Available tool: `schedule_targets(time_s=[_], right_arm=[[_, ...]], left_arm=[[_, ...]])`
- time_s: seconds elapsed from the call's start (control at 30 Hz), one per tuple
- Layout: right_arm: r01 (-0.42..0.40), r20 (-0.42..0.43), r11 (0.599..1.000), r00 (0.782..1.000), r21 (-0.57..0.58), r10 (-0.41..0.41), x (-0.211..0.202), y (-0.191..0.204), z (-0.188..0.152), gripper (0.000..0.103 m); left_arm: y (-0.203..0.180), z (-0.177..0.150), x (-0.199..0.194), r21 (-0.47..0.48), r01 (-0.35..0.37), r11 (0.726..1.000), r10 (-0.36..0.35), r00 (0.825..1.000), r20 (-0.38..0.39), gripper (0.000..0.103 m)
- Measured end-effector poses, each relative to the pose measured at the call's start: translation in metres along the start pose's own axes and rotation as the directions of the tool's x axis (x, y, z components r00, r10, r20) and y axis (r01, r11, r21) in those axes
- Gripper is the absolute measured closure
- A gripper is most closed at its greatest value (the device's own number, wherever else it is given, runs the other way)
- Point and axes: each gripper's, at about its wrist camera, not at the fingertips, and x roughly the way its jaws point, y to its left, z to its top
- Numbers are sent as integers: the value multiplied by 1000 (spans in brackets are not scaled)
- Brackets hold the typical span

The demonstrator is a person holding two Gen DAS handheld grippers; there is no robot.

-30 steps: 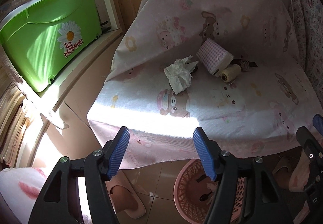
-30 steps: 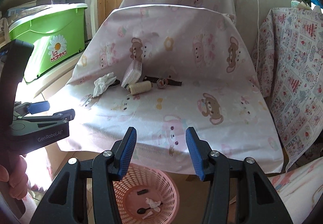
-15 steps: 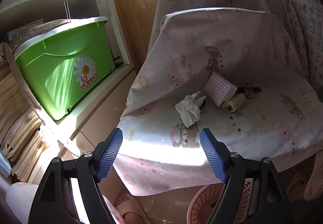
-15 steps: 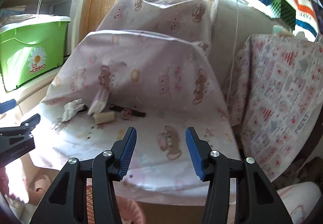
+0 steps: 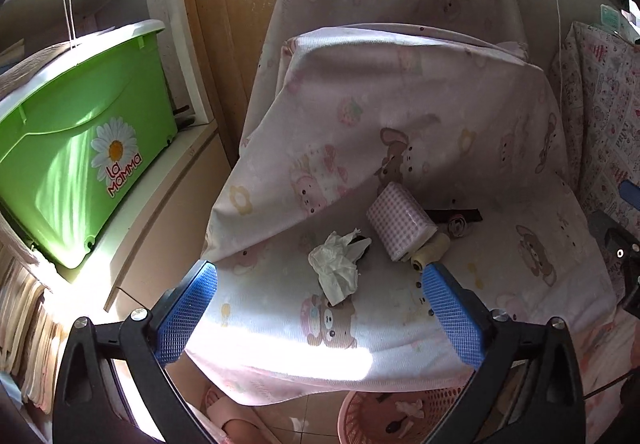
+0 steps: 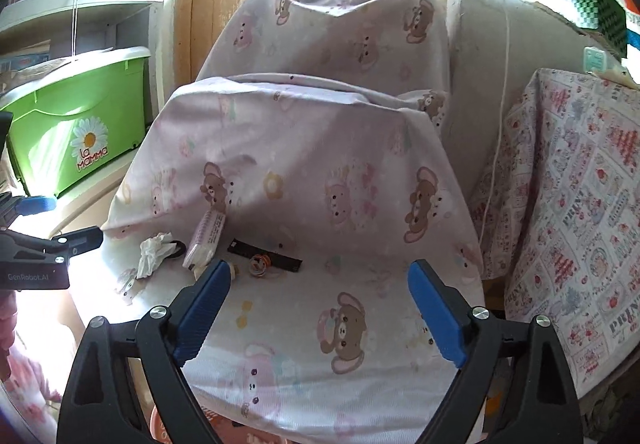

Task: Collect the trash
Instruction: 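Lower the left tool onto the crumpled white tissue and close it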

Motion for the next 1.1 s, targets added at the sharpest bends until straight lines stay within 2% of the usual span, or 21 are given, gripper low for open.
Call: schedule_targets(time_s=[0.1, 0.2, 0.3, 0.37, 0.47, 0.53, 0.6, 0.77, 0.87, 0.93, 0.97, 1.1], right_arm=[[1, 0, 1000, 1000, -15, -1, 11, -4, 11, 11], [17, -2, 998, 1000, -53, -17, 21, -6, 16, 11], [-8, -21, 999, 1000, -36, 7, 31, -9, 10, 11], [-20, -45, 1000, 999, -18, 19, 39, -9, 0, 11], [-7, -75, 1000, 997, -25, 6, 49, -7, -12, 11], [13, -77, 999, 997, -42, -17, 52, -5, -16, 11], [8, -81, 1000, 997, -28, -10, 54, -7, -18, 11], [-3, -109, 999, 994, 33, 6, 60, -15, -21, 11], [-2, -111, 999, 994, 51, 8, 62, -17, -21, 11], [0, -112, 999, 994, 51, 5, 64, -18, -21, 11], [1, -114, 999, 993, 48, 4, 65, -17, -22, 11], [8, -122, 999, 993, 42, -2, 67, -18, -23, 11]], left_arm=[[8, 14, 9, -70, 57, 996, -59, 998, -33, 1], [10, 18, 18, -68, 22, 997, -23, 1000, -15, 1], [8, 11, 23, 3, -46, 999, 45, 998, 45, 1], [6, 4, 30, 28, -63, 998, 62, 997, 40, 1], [9, -12, 49, 11, -48, 999, 48, 999, -3, 3], [8, -20, 61, 11, -53, 999, 53, 998, -35, 11], [8, -25, 69, 4, -27, 1000, 27, 998, -63, 24], [7, -28, 68, 18, -36, 999, 36, 999, -21, 26], [12, -28, 67, -16, -1, 1000, 1, 1000, -14, 26], [16, -29, 68, -31, -4, 1000, 3, 1000, -13, 17], [17, -29, 69, -33, -11, 999, 11, 1000, -11, 10], [18, -30, 73, -30, 14, 999, -14, 1000, -9, 6]])
